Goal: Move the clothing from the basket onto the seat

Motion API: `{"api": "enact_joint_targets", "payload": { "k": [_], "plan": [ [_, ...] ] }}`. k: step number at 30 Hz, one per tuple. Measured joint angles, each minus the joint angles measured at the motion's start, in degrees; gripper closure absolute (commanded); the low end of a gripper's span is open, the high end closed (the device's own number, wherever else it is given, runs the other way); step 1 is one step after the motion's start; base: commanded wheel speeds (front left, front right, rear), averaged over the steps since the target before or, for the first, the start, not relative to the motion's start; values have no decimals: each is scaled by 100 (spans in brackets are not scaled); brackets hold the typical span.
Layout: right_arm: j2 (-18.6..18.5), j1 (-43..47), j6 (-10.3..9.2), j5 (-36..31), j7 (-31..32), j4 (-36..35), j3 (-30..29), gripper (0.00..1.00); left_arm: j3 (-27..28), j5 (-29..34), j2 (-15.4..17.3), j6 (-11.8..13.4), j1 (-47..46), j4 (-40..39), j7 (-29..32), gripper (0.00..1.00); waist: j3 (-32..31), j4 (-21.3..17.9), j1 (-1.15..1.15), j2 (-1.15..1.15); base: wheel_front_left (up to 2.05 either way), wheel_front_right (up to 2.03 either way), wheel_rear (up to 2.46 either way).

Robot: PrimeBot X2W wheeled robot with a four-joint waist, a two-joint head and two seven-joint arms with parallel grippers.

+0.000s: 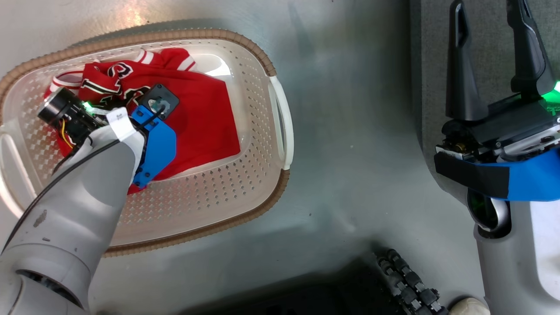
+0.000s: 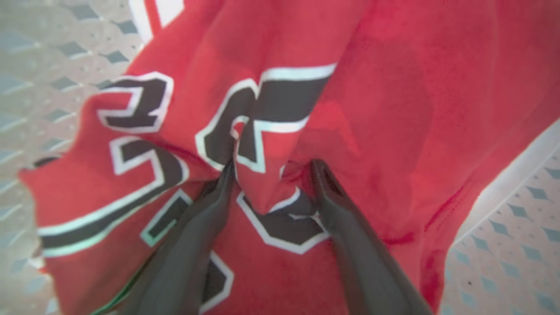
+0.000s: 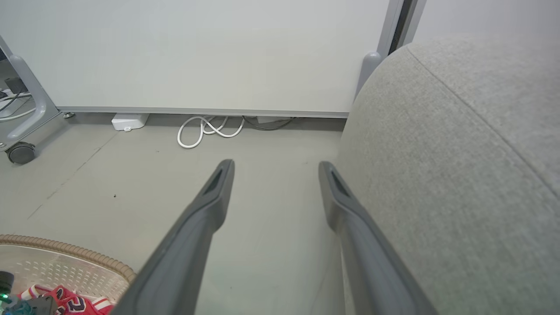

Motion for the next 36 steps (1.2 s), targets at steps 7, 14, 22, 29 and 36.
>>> {"api": "enact_joint_targets", "payload": {
  "k": [7,14,22,29,36],
  "plan": [
    [70,-68,0,0,0,-2,26,0,-102,-5,112,-21,-45,-2,-92,100,28,-75,0,0,0,0,0],
    [97,-93,0,7,0,44,-26,0,-140,-131,-15,-77,93,22,-592,100,-202,-5,-1,0,0,0,0],
    [45,-63,0,3,0,189,-62,0,-112,-349,-463,-98,208,13,-1300,100,-732,217,-1,0,0,0,0],
    [-68,216,0,-38,1,401,-164,0,-108,-523,-837,-101,388,-65,-1897,100,-1397,458,-1,0,0,0,0],
    [-115,592,0,-68,0,586,-263,0,-69,-764,-951,-102,562,-289,-2237,100,-2195,705,-2,0,0,0,0]
  ]
}}
